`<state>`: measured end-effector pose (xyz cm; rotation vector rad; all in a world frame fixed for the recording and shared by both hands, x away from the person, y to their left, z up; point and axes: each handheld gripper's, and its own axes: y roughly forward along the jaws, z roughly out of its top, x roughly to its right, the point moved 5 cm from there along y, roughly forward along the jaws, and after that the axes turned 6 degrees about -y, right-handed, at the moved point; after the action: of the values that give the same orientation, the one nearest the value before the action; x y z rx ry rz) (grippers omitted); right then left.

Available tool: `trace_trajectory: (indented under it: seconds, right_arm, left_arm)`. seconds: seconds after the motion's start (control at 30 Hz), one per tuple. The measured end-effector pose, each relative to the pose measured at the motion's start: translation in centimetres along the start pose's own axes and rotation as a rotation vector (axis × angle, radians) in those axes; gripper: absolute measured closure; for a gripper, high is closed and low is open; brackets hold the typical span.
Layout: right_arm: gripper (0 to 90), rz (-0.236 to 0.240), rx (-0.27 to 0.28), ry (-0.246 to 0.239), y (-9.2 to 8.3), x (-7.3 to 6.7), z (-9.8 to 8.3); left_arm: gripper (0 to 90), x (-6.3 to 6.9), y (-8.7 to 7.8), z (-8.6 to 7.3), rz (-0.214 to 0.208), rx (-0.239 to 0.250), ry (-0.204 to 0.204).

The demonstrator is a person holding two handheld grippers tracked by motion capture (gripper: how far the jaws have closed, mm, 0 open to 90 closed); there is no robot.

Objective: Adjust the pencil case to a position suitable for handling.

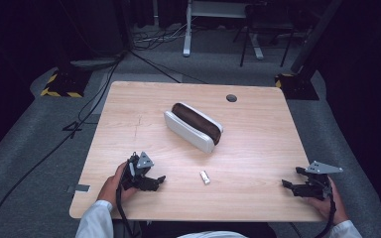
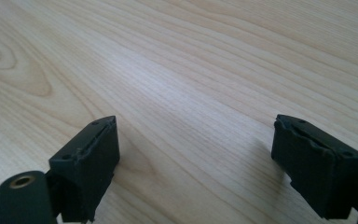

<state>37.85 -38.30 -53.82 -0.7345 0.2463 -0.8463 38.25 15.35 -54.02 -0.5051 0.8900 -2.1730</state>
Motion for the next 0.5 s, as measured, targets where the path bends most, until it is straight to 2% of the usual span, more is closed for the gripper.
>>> trace_trajectory:
  seconds: [0.13, 0.27, 0.47, 0.5]
  right_arm:
    - [15.2, 0.023, 0.002, -0.028, 0.0, -0.3, 0.1]
    - [15.1, 0.057, 0.014, -0.089, 0.0, -1.1, 0.2]
    - [15.5, 0.049, -0.002, -0.079, 0.4, -1.2, 0.6]
    - [16.9, 0.054, -0.007, -0.058, 0.7, -1.8, 1.0]
  left_arm:
    - [15.3, 0.0, 0.0, 0.0, -0.005, -0.001, 0.001]
    - [14.8, 0.0, 0.1, 0.1, -0.017, -0.003, 0.008]
    - [14.9, 0.1, 0.0, 0.0, -0.026, -0.005, 0.017]
    - [14.9, 0.2, -0.1, -0.2, -0.033, -0.003, 0.024]
